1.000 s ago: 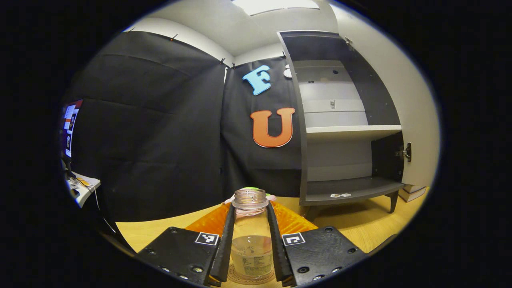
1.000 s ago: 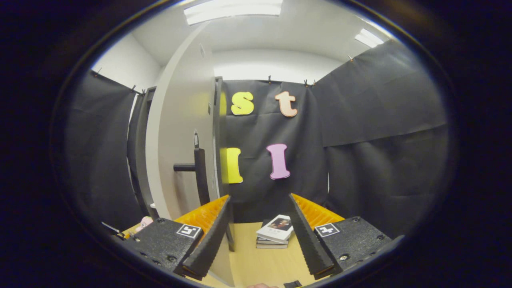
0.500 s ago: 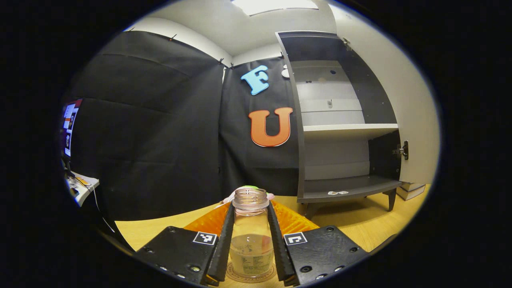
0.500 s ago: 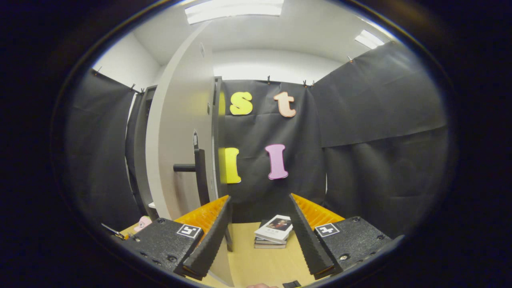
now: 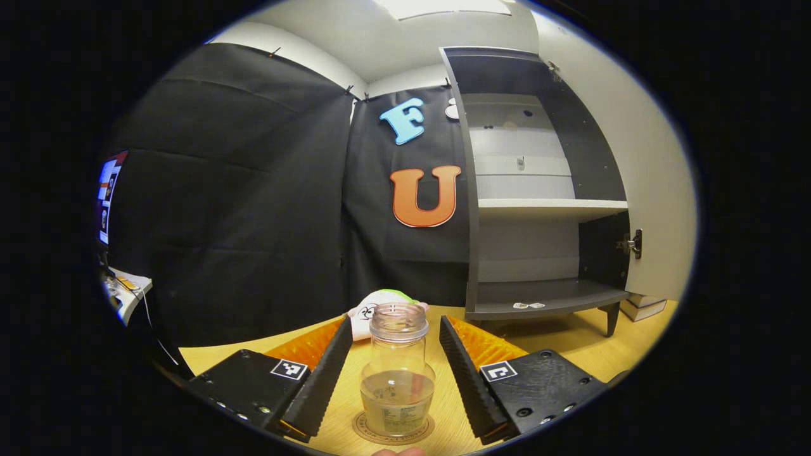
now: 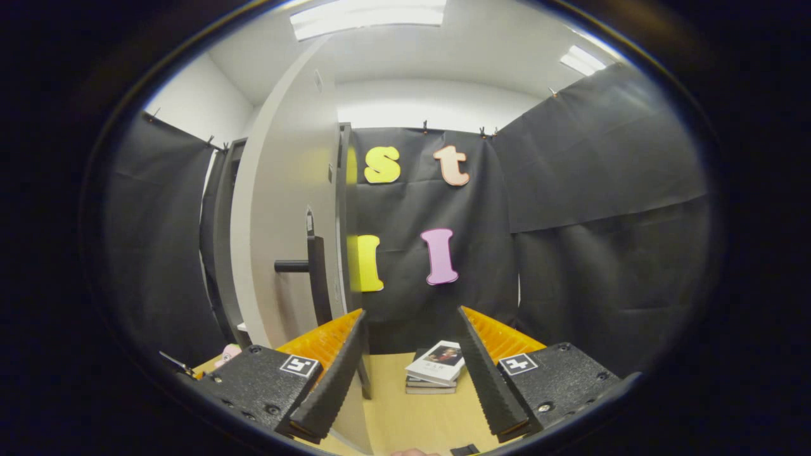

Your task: Open the cabinet door with the right hand, grasp the bottle in the cabinet with the left hand and place it on the coaster, then close the cabinet door with the right hand.

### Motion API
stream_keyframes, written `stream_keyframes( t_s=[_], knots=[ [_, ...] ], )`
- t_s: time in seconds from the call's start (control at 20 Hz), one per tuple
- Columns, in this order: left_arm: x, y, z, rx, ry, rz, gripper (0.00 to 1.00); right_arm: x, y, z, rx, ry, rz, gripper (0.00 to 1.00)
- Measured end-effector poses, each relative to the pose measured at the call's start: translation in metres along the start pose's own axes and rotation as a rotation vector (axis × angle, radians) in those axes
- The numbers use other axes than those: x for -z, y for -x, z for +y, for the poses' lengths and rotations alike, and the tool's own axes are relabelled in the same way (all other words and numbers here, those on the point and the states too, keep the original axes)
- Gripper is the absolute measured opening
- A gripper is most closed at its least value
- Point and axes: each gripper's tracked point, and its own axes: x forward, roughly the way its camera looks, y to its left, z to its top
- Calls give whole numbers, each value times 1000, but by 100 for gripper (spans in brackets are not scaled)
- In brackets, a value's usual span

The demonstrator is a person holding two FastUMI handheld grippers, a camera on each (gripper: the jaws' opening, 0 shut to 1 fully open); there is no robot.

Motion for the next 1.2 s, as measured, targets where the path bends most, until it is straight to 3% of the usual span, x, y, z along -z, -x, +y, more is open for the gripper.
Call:
stream_keyframes(
  t_s=[0.05, 0.1, 0.15, 0.2, 0.7, 1.0, 1.1, 1.2],
  knots=[
    [-6, 1, 0, 1, -1, -6, 70, 0, -1, 0, 0, -1, -1, 89],
    [-12, 2, 1, 4, -5, -13, 87, 0, -1, 0, -2, 3, -4, 89],
    [-18, 2, 1, 7, -14, -17, 77, 0, -1, 0, -1, 10, -9, 89],
    [-25, 3, 1, 14, -21, -20, 89, -1, 0, 0, -2, 20, -15, 89],
    [-99, 11, -22, 116, -34, 58, 94, -2, -2, 5, -53, -8, -67, 89],
    [-171, 17, -46, 178, -45, 5, 94, -2, -8, 5, -113, -61, -88, 89],
    [-188, 26, -55, 187, -52, -5, 94, 3, -13, -14, -66, -37, -88, 92],
    [-205, 34, -65, 202, -57, -24, 94, 11, -13, -17, -72, -40, -79, 92]
  ],
)
